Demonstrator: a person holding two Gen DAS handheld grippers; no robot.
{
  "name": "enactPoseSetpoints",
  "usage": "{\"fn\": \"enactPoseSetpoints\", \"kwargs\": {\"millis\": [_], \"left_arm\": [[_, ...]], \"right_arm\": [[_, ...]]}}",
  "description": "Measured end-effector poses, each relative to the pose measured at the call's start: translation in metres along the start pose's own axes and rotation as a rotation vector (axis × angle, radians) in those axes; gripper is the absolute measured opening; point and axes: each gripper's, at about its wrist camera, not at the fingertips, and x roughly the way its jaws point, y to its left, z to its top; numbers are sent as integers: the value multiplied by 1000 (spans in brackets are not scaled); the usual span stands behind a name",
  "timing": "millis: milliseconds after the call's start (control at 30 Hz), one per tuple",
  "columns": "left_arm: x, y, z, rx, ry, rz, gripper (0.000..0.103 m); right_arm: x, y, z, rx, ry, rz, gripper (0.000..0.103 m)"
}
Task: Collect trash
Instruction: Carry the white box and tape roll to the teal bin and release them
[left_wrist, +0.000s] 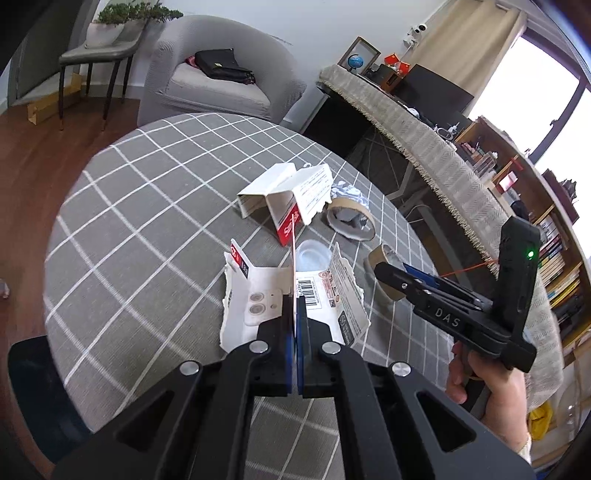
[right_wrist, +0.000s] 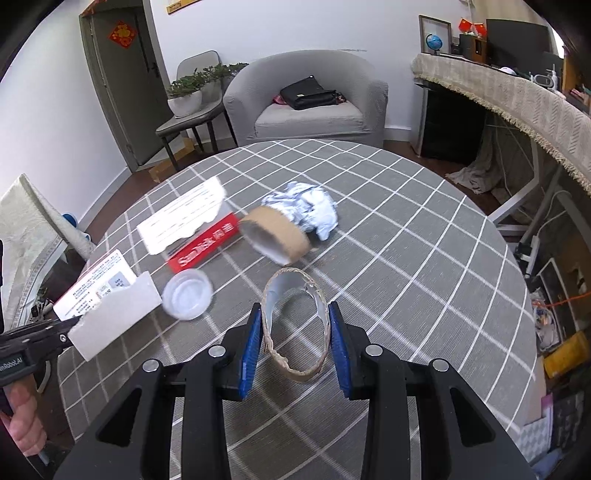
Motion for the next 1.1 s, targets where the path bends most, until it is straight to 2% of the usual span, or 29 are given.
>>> {"fn": "enactPoseSetpoints", "kwargs": {"millis": [167, 367, 567, 1100], "left_arm": [[-19, -3, -15, 29, -15, 40, 2], [-45, 1, -32, 73, -40, 123, 2], [-70, 19, -44, 87, -71, 199, 2], [-127, 88, -58, 12, -109, 308, 2]], "right_arm": [[-9, 21, -11, -15, -9, 29, 35], [-17, 47, -21, -41, -18, 67, 35], [-21, 81, -26, -77, -25, 125, 35], [-16, 197, -26, -205, -33, 284, 35]]}}
